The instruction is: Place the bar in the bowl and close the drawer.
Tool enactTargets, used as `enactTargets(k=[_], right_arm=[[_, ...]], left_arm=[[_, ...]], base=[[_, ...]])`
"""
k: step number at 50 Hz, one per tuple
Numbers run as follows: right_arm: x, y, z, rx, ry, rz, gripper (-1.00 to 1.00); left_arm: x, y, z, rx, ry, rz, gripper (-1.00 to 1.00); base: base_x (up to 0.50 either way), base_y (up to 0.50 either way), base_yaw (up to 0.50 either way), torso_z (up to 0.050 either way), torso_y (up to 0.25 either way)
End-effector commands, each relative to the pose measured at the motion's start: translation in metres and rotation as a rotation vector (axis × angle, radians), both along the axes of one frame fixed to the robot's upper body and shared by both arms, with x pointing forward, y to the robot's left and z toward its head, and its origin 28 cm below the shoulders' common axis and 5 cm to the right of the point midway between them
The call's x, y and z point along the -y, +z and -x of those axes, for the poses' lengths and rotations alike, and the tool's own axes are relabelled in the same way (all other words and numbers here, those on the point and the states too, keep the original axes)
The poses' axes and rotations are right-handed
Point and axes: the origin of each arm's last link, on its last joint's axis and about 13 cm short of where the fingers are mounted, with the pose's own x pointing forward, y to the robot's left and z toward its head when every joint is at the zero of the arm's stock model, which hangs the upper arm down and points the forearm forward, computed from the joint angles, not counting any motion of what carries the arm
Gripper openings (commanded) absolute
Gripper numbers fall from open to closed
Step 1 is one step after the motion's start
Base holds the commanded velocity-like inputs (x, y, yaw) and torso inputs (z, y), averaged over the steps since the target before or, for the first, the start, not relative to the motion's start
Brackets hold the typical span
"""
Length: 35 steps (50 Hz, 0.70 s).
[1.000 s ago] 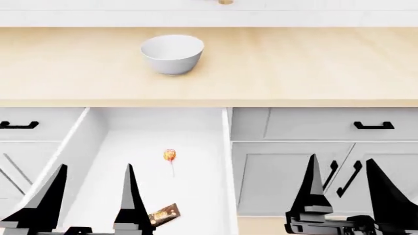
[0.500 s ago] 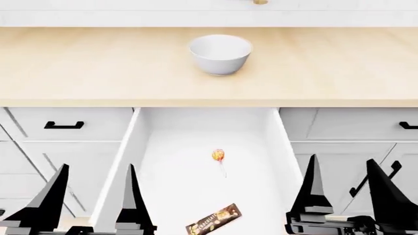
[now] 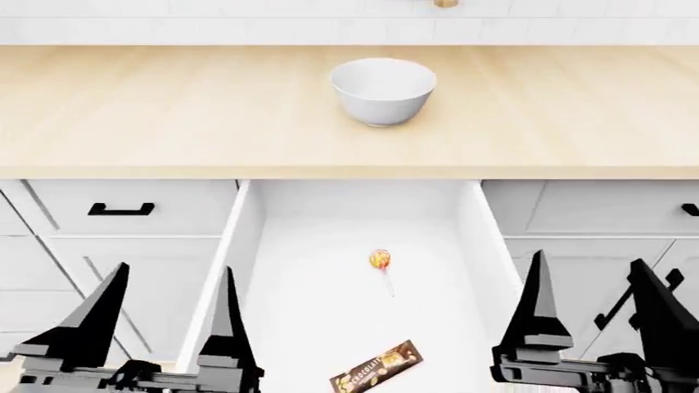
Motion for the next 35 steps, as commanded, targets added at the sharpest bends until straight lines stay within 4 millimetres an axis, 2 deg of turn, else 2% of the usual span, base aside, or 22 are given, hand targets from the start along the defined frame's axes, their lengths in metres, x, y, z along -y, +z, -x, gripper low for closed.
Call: enactTargets(k=[1,11,21,25,31,35], right_arm=[[0.011,0.02,-0.005,-0.034,0.002,0.093,1.0],[0.027,0.071,-0.015,-0.134,0.111,0.195,1.0],[0.039,0.132,-0.022,-0.285,0.266,0.306,1.0],[0.044,0.156,-0.032,-0.334,0.311,0.333,1.0],[0.045,0.18,-0.056,-0.392,0.394,0.399,1.0],[0.045,0.191,-0.071,-0.433,0.454,0.425,1.0]], left_arm=[[-0.009,0.026,-0.009,-0.051,-0.092,-0.013,1.0],[-0.022,0.067,-0.038,-0.188,-0.237,-0.043,1.0],[-0.03,0.131,-0.048,-0.224,-0.383,-0.099,1.0],[-0.032,0.157,-0.058,-0.249,-0.442,-0.111,1.0],[-0.033,0.19,-0.071,-0.267,-0.49,-0.133,1.0],[-0.034,0.204,-0.073,-0.278,-0.508,-0.146,1.0]], base=[[0.0,0.0,0.0,0.0,0.0],[0.0,0.0,0.0,0.0,0.0],[0.0,0.0,0.0,0.0,0.0],[0.0,0.0,0.0,0.0,0.0],[0.0,0.0,0.0,0.0,0.0],[0.0,0.0,0.0,0.0,0.0]])
